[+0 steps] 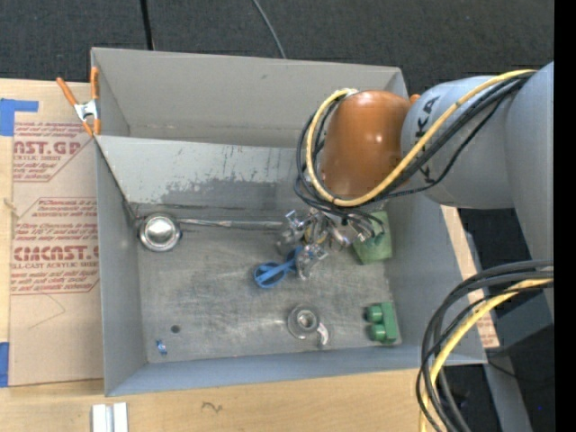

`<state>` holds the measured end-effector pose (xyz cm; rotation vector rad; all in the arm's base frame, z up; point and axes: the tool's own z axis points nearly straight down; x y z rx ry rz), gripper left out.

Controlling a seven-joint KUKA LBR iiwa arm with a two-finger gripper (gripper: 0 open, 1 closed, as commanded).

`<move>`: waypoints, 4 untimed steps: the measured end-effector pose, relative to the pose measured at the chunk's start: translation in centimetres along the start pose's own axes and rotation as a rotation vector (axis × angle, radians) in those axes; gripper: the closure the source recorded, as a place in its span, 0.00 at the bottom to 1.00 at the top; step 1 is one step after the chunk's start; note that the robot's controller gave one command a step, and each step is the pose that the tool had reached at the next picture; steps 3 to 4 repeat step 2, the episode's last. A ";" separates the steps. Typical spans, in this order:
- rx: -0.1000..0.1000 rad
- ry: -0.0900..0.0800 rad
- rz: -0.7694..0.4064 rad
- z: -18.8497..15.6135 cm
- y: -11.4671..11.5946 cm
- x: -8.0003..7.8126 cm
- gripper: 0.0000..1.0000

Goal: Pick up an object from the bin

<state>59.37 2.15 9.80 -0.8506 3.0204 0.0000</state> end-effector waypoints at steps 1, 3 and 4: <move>-0.001 0.001 0.001 -0.4 0.0 0.0 1.00; 0.001 -0.001 0.002 -3.1 0.0 -0.2 1.00; 0.001 -0.001 0.002 -3.1 0.0 -0.2 1.00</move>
Offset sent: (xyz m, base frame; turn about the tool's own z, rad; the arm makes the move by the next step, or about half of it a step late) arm 0.0000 -0.0001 0.0043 0.0000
